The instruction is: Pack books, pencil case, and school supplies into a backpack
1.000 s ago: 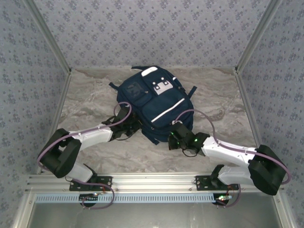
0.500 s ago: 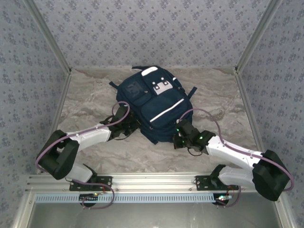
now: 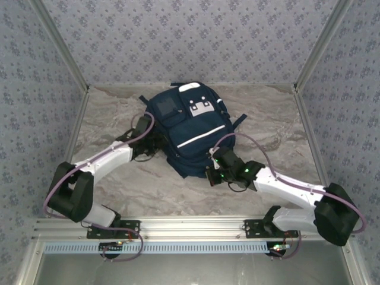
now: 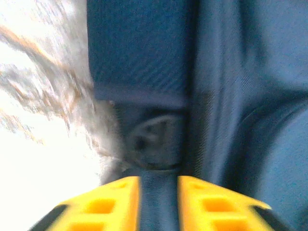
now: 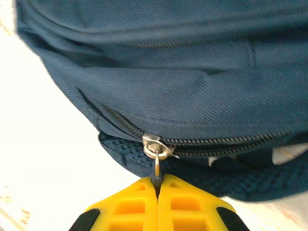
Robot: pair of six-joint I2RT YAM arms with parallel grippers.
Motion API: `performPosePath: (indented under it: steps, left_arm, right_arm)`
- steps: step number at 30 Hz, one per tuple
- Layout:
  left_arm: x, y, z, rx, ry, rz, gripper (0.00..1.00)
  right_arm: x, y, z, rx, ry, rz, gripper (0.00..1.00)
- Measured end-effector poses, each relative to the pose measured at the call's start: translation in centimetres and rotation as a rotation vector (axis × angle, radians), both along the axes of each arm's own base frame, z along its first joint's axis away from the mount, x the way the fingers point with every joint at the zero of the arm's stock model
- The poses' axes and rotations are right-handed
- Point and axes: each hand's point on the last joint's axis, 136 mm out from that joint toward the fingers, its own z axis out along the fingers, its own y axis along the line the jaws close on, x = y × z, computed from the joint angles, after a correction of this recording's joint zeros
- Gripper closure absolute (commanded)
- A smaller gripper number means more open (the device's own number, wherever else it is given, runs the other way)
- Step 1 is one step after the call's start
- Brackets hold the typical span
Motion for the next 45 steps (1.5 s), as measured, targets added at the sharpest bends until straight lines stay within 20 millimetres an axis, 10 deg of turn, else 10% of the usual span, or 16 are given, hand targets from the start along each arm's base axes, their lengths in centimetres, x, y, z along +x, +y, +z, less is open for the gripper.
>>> performPosePath:
  steps: [7,13,31,38,45]
  left_arm:
    - [-1.4,2.6,3.6,-0.048,-0.058,0.049,0.49]
    - [-7.3,1.0,1.0,-0.142,0.045,0.024,0.49]
    - [-8.6,-3.2,-2.5,-0.199,0.143,0.026,0.67]
    - [-8.3,-2.9,-3.2,-0.172,0.145,0.049,1.00]
    - [-8.2,-2.7,-3.2,-0.128,0.137,0.034,1.00]
  right_arm:
    - [0.1,6.5,-0.5,0.062,0.029,0.062,1.00]
    - [0.2,9.7,-0.1,0.117,0.018,0.085,1.00]
    - [-0.1,10.2,0.1,0.123,0.002,0.086,1.00]
    - [-0.2,9.9,-0.3,0.115,0.001,0.081,1.00]
    - [-0.1,9.2,-0.8,0.078,0.000,0.064,1.00]
